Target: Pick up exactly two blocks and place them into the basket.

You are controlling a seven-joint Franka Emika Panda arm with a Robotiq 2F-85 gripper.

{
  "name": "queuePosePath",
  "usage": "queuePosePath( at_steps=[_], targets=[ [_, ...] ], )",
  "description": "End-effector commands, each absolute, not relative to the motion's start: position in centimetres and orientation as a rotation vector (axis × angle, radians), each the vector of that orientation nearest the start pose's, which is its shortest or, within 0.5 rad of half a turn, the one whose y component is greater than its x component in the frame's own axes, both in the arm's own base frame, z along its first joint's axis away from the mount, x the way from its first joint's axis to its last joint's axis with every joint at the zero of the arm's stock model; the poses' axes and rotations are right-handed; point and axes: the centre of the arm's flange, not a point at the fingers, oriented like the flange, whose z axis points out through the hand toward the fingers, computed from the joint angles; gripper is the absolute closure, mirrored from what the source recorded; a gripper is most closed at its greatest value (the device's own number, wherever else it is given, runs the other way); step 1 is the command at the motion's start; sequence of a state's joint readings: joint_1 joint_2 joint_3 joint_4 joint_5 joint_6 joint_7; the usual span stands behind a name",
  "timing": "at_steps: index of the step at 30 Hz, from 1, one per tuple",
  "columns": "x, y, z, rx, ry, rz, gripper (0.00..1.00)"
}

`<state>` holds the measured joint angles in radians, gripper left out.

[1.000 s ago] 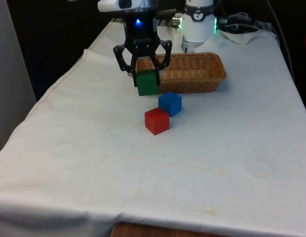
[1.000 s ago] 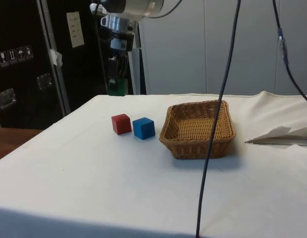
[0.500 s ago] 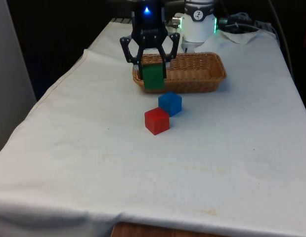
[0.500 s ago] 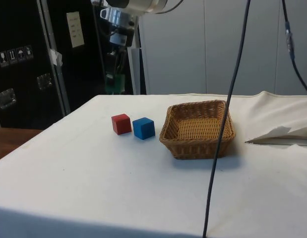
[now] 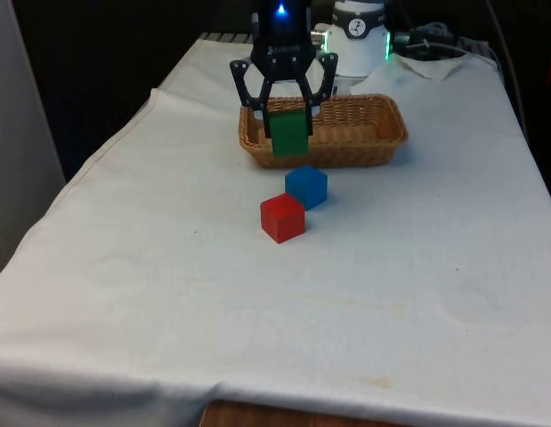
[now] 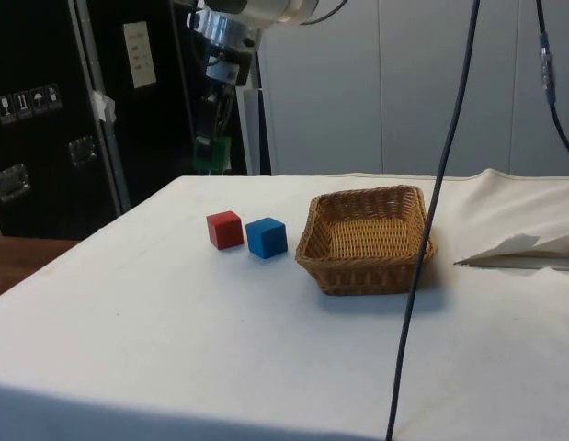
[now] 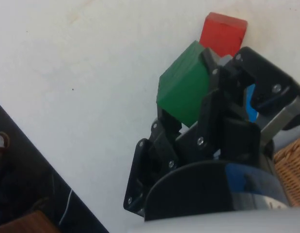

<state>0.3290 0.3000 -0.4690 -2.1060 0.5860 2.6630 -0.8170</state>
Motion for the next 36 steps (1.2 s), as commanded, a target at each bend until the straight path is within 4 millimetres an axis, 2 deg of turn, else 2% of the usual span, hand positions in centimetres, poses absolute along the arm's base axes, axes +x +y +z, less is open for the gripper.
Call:
queuePosePath(
  at_steps=[1,9,17,18,22,26,27,34,36],
  targets=[
    [59.4,-9.0,31.7,-3.020,-0.365,-0.569,0.99],
    [58.2,-8.8,31.4,-3.014,-0.444,-0.552,0.99],
    [55.3,-9.1,31.1,-3.029,-0.479,-0.521,0.99],
    [55.9,-8.9,31.2,-3.015,-0.473,-0.522,0.99],
    [53.8,-9.5,31.0,-3.036,-0.490,-0.517,0.99],
    [52.5,-10.0,30.8,-3.042,-0.499,-0.510,0.99],
    [52.9,-9.7,30.9,-3.028,-0.494,-0.510,0.99],
    [50.1,-10.8,30.3,-3.056,-0.515,-0.501,0.99],
    [50.1,-10.7,30.4,-3.043,-0.512,-0.501,0.99]
  ],
)
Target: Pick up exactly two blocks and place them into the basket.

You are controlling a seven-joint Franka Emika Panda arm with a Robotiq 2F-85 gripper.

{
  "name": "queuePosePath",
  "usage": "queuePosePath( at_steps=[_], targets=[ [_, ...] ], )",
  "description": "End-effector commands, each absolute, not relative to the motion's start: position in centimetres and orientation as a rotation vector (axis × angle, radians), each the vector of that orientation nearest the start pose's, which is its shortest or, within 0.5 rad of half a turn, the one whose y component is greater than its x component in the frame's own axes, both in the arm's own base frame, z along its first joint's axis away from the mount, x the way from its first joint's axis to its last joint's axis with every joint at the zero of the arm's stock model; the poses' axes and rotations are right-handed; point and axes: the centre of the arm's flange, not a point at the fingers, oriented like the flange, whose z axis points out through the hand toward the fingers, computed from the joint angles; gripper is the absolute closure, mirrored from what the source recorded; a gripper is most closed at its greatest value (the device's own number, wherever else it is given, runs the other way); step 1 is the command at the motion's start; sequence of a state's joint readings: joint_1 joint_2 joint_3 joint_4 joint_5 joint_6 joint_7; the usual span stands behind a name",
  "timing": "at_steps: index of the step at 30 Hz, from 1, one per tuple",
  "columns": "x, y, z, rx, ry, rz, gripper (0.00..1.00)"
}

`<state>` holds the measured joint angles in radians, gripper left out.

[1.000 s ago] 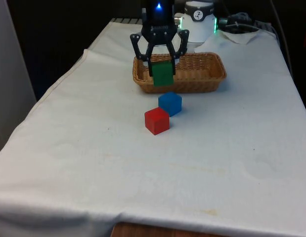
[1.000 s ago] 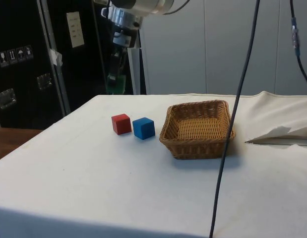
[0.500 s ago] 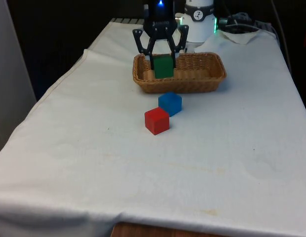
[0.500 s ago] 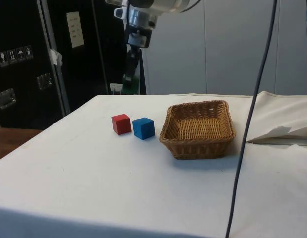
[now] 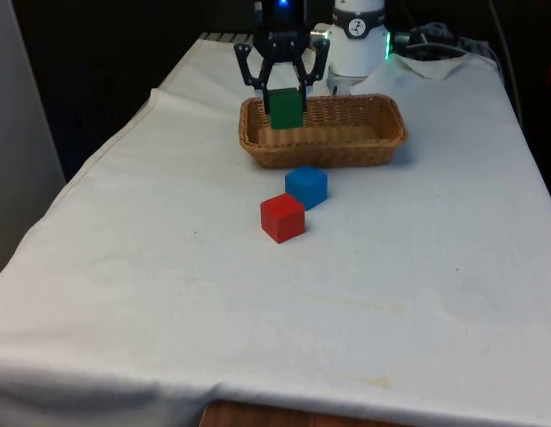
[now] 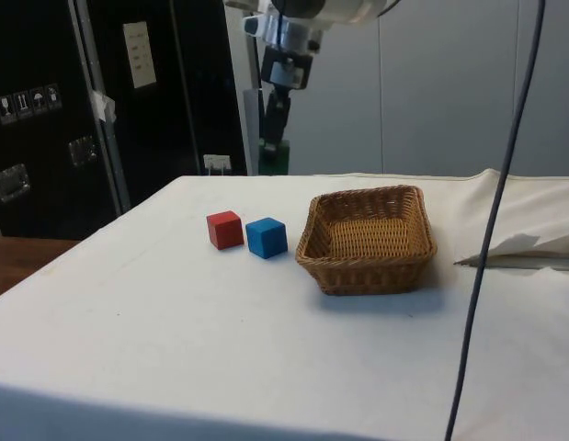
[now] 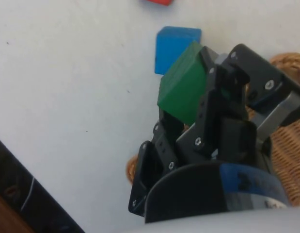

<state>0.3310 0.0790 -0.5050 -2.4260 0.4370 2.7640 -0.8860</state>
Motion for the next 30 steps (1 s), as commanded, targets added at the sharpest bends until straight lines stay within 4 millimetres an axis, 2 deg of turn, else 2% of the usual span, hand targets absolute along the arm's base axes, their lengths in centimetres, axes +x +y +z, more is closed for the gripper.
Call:
queuePosePath(
  at_steps=[1,9,10,12,19,20,26,30],
  targets=[
    [49.6,-11.0,30.2,-3.059,-0.519,-0.500,0.99],
    [46.6,-12.0,29.4,-3.078,-0.540,-0.488,0.99],
    [47.0,-11.6,29.8,-3.060,-0.536,-0.492,0.99],
    [45.9,-12.2,29.2,-3.083,-0.545,-0.484,0.99],
    [43.5,-12.5,27.7,-3.099,-0.564,-0.458,0.99],
    [43.8,-12.2,28.2,-3.080,-0.558,-0.468,0.99],
    [41.3,-12.6,26.0,-3.108,-0.571,-0.424,0.99],
    [40.3,-12.6,25.3,-3.111,-0.573,-0.408,0.99]
  ],
)
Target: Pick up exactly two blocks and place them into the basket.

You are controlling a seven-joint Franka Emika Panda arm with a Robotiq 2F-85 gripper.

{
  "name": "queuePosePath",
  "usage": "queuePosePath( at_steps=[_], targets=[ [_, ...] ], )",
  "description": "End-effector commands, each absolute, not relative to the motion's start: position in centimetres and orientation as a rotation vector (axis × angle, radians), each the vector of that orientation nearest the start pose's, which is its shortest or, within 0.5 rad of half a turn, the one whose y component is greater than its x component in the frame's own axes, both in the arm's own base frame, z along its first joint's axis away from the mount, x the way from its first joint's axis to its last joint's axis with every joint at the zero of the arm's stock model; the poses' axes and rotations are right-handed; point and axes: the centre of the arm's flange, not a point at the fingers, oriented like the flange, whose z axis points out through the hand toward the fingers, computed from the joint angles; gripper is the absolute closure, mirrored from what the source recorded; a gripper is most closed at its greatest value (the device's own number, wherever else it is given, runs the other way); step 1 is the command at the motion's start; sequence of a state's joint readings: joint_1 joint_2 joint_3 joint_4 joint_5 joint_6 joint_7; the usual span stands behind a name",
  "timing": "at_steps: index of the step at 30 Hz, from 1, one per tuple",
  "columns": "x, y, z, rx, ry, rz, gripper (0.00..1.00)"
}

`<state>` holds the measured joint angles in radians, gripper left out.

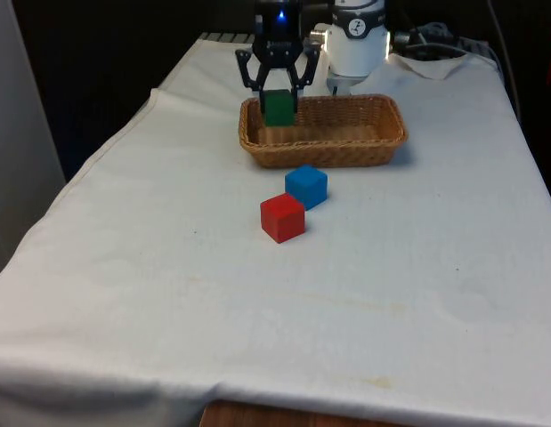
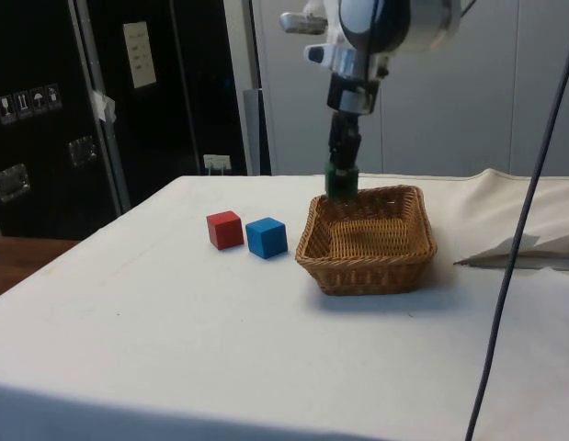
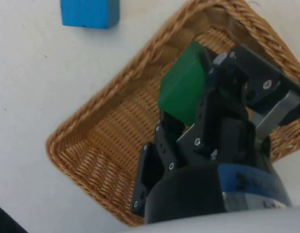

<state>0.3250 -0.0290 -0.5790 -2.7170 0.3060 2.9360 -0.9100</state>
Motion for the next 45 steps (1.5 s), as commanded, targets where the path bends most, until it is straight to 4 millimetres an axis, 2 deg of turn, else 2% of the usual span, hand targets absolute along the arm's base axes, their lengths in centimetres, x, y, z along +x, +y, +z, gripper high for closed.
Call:
queuePosePath(
  at_steps=[1,6,12,23,24,25,34,39,40,42,43,45],
  targets=[
    [40.0,-12.7,25.0,-3.111,-0.574,-0.399,0.99],
    [38.0,-12.6,23.6,-3.105,-0.574,-0.351,0.99],
    [37.3,-12.1,23.0,-3.092,-0.560,-0.317,0.99],
    [37.0,-11.7,22.1,-3.074,-0.520,-0.257,0.99],
    [36.9,-12.0,21.5,-3.093,-0.523,-0.232,0.99],
    [37.0,-11.8,22.1,-3.073,-0.518,-0.253,0.99],
    [37.0,-12.0,21.6,-3.085,-0.521,-0.230,0.97],
    [37.0,-12.0,21.6,-3.086,-0.520,-0.227,0.49],
    [37.0,-12.0,21.6,-3.086,-0.521,-0.226,0.30],
    [37.0,-12.0,21.6,-3.087,-0.521,-0.226,0.10],
    [37.0,-12.0,21.5,-3.088,-0.521,-0.224,0.03],
    [37.0,-12.0,21.6,-3.087,-0.521,-0.226,0.00]
  ],
)
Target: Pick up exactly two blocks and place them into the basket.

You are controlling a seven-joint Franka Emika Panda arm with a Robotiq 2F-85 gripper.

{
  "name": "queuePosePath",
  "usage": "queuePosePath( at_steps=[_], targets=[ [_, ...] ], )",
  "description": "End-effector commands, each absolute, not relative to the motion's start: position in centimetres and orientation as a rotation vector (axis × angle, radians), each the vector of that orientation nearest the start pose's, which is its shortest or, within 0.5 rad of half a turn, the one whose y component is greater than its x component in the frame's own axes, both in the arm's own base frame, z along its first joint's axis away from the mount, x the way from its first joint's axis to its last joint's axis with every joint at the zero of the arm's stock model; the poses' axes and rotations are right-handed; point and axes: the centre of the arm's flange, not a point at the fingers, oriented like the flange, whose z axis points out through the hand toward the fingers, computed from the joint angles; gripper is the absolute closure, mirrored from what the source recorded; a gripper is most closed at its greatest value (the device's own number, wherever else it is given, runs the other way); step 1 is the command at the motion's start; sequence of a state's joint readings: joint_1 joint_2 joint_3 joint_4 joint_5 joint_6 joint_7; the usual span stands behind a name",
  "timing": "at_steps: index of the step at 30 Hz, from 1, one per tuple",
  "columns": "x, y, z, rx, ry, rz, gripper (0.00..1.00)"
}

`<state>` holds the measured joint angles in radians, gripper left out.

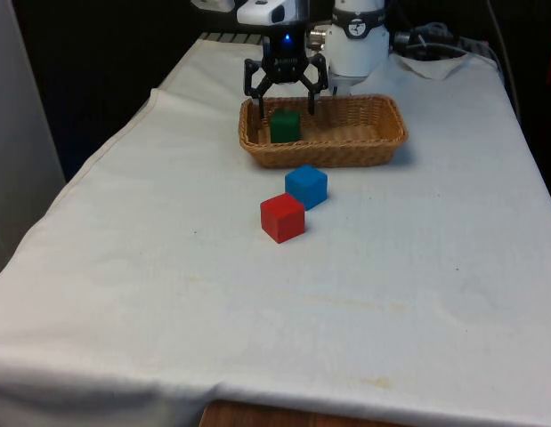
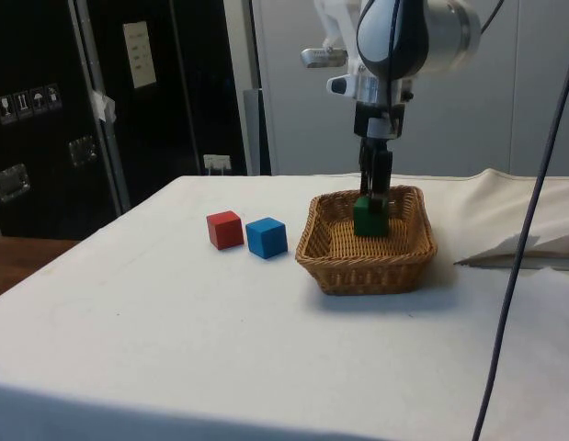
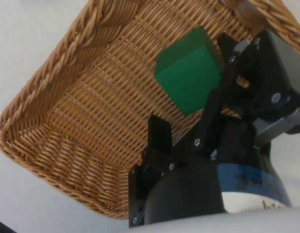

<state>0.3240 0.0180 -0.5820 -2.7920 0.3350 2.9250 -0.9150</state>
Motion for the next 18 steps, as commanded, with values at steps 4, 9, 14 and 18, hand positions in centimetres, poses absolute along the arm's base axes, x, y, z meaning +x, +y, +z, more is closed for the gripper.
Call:
queuePosePath(
  at_steps=[4,9,14,18],
  targets=[
    [37.0,-12.0,21.6,-3.087,-0.521,-0.226,0.00],
    [37.4,-11.8,21.9,-3.090,-0.514,-0.240,0.00],
    [38.0,-10.9,23.0,-3.083,-0.500,-0.288,0.00],
    [38.4,-10.3,23.6,-3.076,-0.500,-0.314,0.00]
  ],
)
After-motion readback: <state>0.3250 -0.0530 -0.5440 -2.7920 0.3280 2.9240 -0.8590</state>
